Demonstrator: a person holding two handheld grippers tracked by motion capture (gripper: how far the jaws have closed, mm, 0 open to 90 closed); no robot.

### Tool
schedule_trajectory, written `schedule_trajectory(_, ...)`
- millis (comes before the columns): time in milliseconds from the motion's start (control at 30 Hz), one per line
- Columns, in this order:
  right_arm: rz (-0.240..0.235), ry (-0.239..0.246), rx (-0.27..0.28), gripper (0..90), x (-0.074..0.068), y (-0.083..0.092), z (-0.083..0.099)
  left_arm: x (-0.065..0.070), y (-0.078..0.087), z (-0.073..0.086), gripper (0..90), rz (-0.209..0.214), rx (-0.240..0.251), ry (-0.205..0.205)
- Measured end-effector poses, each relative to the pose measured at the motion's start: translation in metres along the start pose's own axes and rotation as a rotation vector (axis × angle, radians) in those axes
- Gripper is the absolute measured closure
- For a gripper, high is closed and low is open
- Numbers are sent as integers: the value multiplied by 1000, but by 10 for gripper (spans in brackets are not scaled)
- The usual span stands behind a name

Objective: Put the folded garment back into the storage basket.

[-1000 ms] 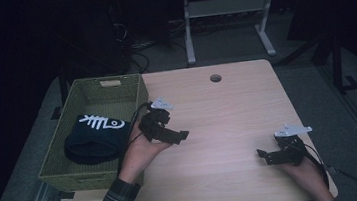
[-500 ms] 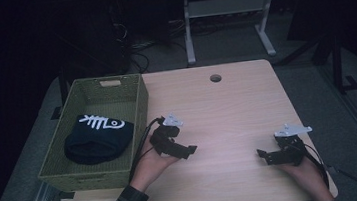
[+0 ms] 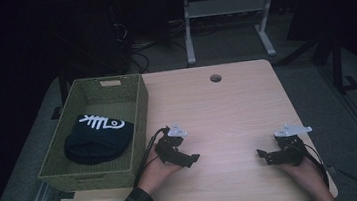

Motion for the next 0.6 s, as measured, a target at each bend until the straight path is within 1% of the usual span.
schedule_trajectory(33, 0, 0, 0, 100, 0, 0, 0, 0, -2, 2, 136, 3, 0, 0)
schedule_trajectory(67, 0, 0, 0, 100, 0, 0, 0, 0, -4, 3, 136, -5, 4, 5)
schedule_trajectory(133, 0, 0, 0, 100, 0, 0, 0, 0, -7, 5, 136, -14, -1, -1)
schedule_trajectory(200, 0, 0, 0, 100, 0, 0, 0, -1, -9, 6, 136, -34, -3, -6)
schedule_trajectory(267, 0, 0, 0, 100, 0, 0, 0, -1, -11, 8, 136, -46, 8, -13)
schedule_trajectory(333, 0, 0, 0, 100, 0, 0, 0, -1, -14, 11, 136, -37, 1, -5)
schedule_trajectory(367, 0, 0, 0, 100, 0, 0, 0, -2, -16, 12, 136, -44, -6, -12)
schedule_trajectory(400, 0, 0, 0, 100, 0, 0, 0, -1, -17, 13, 136, -43, -7, -5)
schedule_trajectory(433, 0, -1, 0, 100, 0, 0, 0, -1, -19, 14, 136, -43, -7, -14)
schedule_trajectory(467, 0, 0, 0, 100, 0, 0, 0, 0, -19, 15, 134, -50, 0, -10)
schedule_trajectory(500, 0, 0, 0, 100, 0, 0, 0, -1, -19, 15, 133, -53, -4, -22)
schedule_trajectory(600, 0, 0, 0, 100, 0, 0, 0, 1, -21, 15, 132, -59, 8, -28)
Point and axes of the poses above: each handheld gripper's, and its own axes: y roughly backward along the jaws, z roughly out of its underside, x roughly to its right, the point moved 4 cm from there along -y, roughly forward along the jaws, and after that the axes turned 7 degrees about -y, right-handed, at the moved point
